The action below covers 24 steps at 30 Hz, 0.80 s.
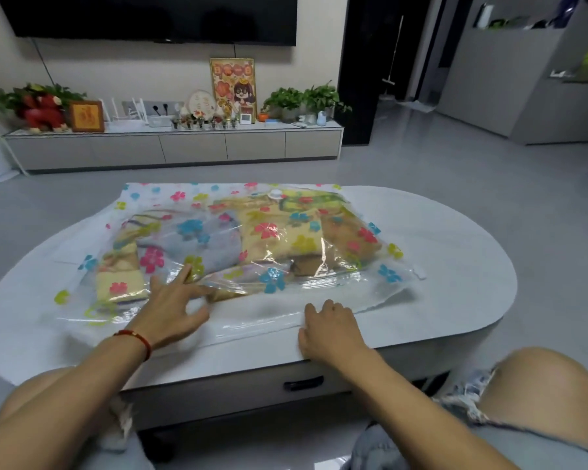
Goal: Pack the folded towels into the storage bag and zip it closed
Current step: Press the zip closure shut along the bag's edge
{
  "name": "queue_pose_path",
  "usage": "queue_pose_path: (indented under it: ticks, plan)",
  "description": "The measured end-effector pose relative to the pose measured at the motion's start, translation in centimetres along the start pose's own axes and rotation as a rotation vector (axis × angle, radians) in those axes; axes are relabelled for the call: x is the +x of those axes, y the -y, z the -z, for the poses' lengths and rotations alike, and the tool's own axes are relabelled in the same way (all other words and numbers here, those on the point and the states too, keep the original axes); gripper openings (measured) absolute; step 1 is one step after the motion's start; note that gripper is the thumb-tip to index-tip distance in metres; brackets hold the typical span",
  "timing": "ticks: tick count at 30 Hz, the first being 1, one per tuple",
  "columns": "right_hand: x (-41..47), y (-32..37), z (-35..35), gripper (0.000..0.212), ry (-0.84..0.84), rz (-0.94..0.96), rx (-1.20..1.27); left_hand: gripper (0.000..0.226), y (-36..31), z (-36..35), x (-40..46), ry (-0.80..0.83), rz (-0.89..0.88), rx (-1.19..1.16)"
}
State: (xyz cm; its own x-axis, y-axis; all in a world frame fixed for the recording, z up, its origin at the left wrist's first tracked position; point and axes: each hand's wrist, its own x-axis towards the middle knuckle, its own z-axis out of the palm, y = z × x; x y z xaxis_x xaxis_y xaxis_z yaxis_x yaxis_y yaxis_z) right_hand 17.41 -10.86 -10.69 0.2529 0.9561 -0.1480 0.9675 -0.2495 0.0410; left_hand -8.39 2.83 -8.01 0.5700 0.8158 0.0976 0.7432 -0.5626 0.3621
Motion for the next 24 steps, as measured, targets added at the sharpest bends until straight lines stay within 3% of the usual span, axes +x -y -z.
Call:
queue_pose_path:
  ticks: [4, 8, 10, 14, 16, 19, 21, 24]
  plan:
    - [-1.3, -3.9, 4.2, 0.044, 0.163, 0.094, 0.389, 0.053, -0.1, -0.6, -2.2, -0.071, -0.128, 0.125]
    - [-1.4, -9.3, 8.0, 0.019, 0.036, 0.068, 0.638, 0.05, -2.2, -0.7, -3.3, -0.048, -0.151, 0.184]
    - [-0.4, -12.9, 9.2, 0.016, -0.079, -0.024, 0.715, 0.032, -4.4, -0.8, -3.4, -0.077, -0.184, 0.081]
    - [3.2, -20.1, 9.1, 0.025, -0.268, -0.392, 0.566, 0.014, -11.6, -2.0, -1.4, -0.159, -0.326, -0.065]
    - [5.0, -22.2, 7.9, 0.029, -0.164, -0.518, 0.635, 0.015, -15.9, -3.5, 0.9, -0.199, -0.448, -0.063]
    - [6.5, -22.8, 6.5, 0.032, 0.145, -0.534, 0.888, 0.022, -22.2, -6.0, 5.4, -0.234, -0.599, 0.003]
    - [7.2, -23.2, 6.0, 0.029, 0.227, -0.524, 0.921, 0.033, -25.6, -7.9, 8.3, -0.191, -0.581, 0.06]
    - [7.9, -24.1, 5.8, 0.019, 0.211, -0.529, 1.018, 0.048, -28.9, -10.9, 11.6, -0.069, -0.436, 0.104]
